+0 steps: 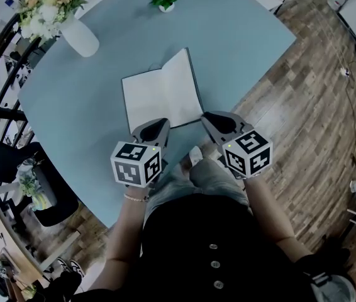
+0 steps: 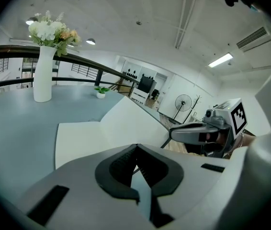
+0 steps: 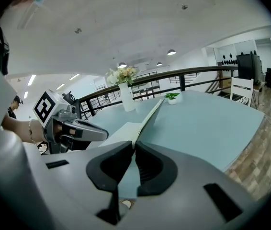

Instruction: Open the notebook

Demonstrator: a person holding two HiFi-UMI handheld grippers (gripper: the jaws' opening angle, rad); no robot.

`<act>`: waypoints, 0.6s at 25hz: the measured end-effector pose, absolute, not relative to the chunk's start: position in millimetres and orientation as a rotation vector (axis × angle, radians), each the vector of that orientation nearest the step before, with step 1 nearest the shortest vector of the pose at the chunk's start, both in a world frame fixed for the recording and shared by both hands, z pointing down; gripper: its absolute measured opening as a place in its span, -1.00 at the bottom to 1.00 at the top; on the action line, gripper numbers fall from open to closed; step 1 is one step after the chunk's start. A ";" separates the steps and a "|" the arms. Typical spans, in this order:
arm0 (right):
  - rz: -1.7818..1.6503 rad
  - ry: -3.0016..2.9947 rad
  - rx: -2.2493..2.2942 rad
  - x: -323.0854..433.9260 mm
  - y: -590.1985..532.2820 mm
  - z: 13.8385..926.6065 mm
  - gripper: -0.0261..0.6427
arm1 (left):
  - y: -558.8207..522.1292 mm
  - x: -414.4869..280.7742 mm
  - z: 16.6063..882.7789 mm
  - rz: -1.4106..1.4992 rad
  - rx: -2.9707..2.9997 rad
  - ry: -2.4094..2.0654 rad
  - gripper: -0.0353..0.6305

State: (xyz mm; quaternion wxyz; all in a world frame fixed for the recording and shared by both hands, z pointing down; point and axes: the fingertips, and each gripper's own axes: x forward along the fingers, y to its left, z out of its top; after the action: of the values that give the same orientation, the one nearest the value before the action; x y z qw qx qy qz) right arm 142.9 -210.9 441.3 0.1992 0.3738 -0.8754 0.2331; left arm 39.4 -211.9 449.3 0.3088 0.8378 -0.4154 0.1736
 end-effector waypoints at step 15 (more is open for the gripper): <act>0.748 -2.411 1.079 172.2 -212.3 465.4 -0.83 | -206.9 61.8 465.3 0.507 2.182 -1.065 -0.84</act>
State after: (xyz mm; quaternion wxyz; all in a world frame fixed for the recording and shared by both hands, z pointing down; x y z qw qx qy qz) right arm 172.2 -212.3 465.4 0.1969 0.3853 -0.8611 0.2670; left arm 61.8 -206.9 465.3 0.3245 0.8320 -0.4062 0.1934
